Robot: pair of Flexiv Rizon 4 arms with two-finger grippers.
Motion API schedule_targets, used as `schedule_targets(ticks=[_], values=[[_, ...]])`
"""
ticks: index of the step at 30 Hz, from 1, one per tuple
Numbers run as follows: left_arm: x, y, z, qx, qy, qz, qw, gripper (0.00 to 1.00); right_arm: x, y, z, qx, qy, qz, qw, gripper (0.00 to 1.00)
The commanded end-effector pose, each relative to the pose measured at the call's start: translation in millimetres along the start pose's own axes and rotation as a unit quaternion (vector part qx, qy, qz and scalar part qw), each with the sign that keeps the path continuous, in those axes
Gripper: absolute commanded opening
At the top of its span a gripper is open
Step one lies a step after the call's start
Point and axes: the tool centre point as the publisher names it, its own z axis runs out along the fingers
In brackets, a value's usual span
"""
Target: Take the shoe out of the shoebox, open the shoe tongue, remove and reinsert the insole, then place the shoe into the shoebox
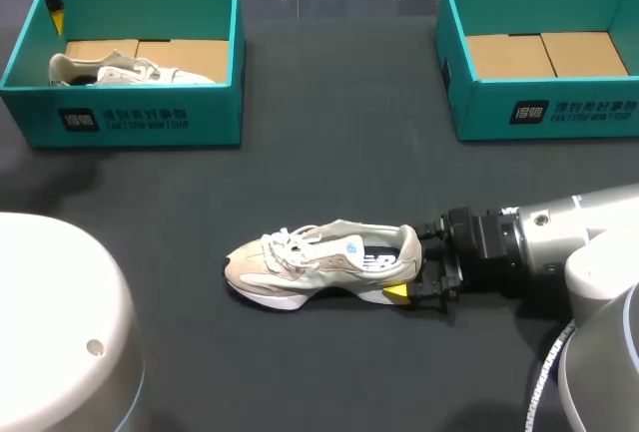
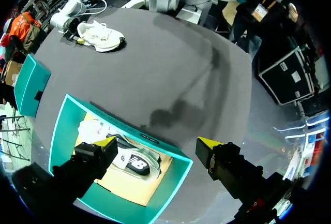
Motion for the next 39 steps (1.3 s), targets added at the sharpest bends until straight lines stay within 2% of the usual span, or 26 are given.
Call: schedule_targets(ticks=[1,3,5,7,24,25,27,32,34,37,38,39], values=[[-26.5,-47,9,-0.104,0.035,-0.096,0.989,1.00,-1.4,-1.1,3,0.002,0.000,0.001,1.000,0.00],[-31.5,-63,15,-0.137,0.014,-0.144,0.980,1.00,-1.4,-1.1,3,0.002,0.000,0.001,1.000,0.00],[-35.6,-78,20,-0.122,-0.009,-0.195,0.973,1.00,-1.4,-1.1,3,0.002,0.000,0.001,1.000,0.00],[-39.1,-91,28,-0.128,-0.039,-0.265,0.955,1.00,-1.4,-1.1,3,0.002,0.000,0.001,1.000,0.00],[-39.1,-91,28,-0.128,-0.039,-0.265,0.955,1.00,-1.4,-1.1,3,0.002,0.000,0.001,1.000,0.00],[-41.4,-95,31,-0.112,-0.034,-0.270,0.956,1.00,-1.4,-1.1,3,0.002,0.000,0.001,1.000,0.00],[-46.8,-106,40,-0.110,-0.036,-0.284,0.952,1.00,-1.4,-1.1,3,0.002,0.000,0.001,1.000,0.00],[-58.9,-134,49,-0.058,-0.025,-0.337,0.940,1.00,-1.4,-1.1,3,0.002,0.000,0.001,1.000,0.00],[-66.5,-148,52,-0.079,-0.018,-0.403,0.912,1.00,-1.4,-1.1,3,0.002,0.000,0.001,1.000,0.00],[-71.8,-170,55,-0.074,-0.006,-0.435,0.897,1.00,-1.4,-1.1,3,0.002,0.000,0.001,1.000,0.00],[-73.0,-175,55,-0.065,-0.002,-0.434,0.898,1.00,-1.4,-1.1,3,0.002,0.000,0.001,1.000,0.00],[-74.6,-180,55,-0.053,0.005,-0.452,0.890,1.00,-1.4,-1.1,3,0.002,0.000,0.001,1.000,0.00]])
